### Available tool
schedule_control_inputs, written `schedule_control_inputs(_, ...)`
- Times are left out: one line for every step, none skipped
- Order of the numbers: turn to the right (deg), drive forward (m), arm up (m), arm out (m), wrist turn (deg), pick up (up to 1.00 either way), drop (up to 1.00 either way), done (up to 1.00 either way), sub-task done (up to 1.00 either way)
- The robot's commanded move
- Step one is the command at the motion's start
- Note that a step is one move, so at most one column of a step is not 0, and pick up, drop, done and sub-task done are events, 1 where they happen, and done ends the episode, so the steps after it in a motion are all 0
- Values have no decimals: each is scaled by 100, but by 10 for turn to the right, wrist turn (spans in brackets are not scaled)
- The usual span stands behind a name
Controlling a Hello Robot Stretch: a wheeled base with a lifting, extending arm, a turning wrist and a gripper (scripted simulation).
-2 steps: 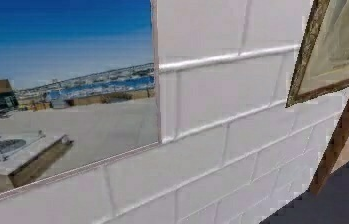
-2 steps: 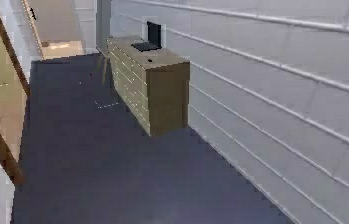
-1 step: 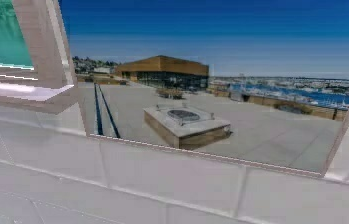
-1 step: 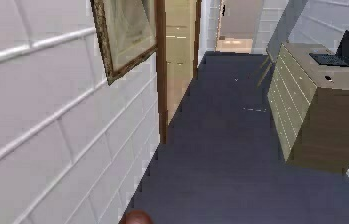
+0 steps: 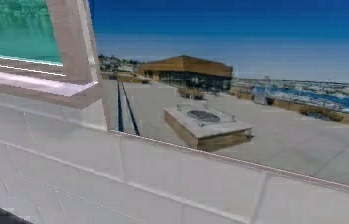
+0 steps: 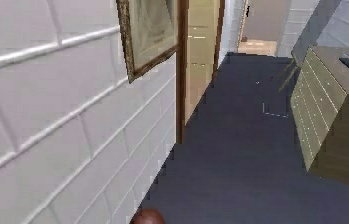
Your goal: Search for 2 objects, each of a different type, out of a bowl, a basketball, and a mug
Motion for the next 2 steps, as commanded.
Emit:
schedule_control_inputs(0, 20, 0, 0, 0, 0, 0, 0, 0)
schedule_control_inputs(-450, 0, 0, 0, 0, 0, 0, 0, 0)
